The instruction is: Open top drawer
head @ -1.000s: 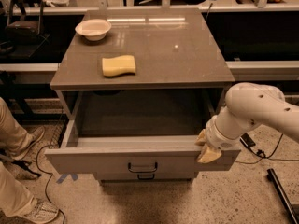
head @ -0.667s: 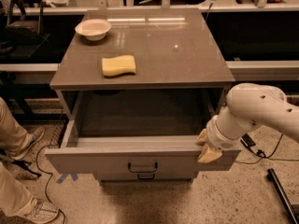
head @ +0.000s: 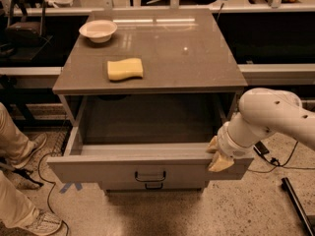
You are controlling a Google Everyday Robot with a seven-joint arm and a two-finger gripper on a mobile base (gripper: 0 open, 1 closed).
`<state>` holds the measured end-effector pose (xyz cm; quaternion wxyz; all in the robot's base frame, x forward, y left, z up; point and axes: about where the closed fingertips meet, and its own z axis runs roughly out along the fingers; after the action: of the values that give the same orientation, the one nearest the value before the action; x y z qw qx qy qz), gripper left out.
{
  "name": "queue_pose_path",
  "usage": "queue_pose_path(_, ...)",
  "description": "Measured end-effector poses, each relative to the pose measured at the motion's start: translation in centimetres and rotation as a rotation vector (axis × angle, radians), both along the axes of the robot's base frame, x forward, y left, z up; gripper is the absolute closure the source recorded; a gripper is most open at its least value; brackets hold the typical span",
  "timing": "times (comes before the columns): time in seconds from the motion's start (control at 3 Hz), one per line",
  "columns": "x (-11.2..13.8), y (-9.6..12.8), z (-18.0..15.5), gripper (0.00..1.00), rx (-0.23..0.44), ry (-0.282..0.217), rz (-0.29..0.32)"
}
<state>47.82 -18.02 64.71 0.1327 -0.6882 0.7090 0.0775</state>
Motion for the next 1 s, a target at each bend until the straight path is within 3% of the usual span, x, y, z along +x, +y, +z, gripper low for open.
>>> queue_pose_path(0.33,-0.1,0.0,-0.1,0.35,0.000,0.002,0.001)
queue_pose_path(0.67,-0.4,-0.1,1.3,0.04,-0.028,-0.019,-0.002)
queue_pose_path(1.0,-0.9,-0.6,3.9,0.00,-0.066,-0.065,-0.015)
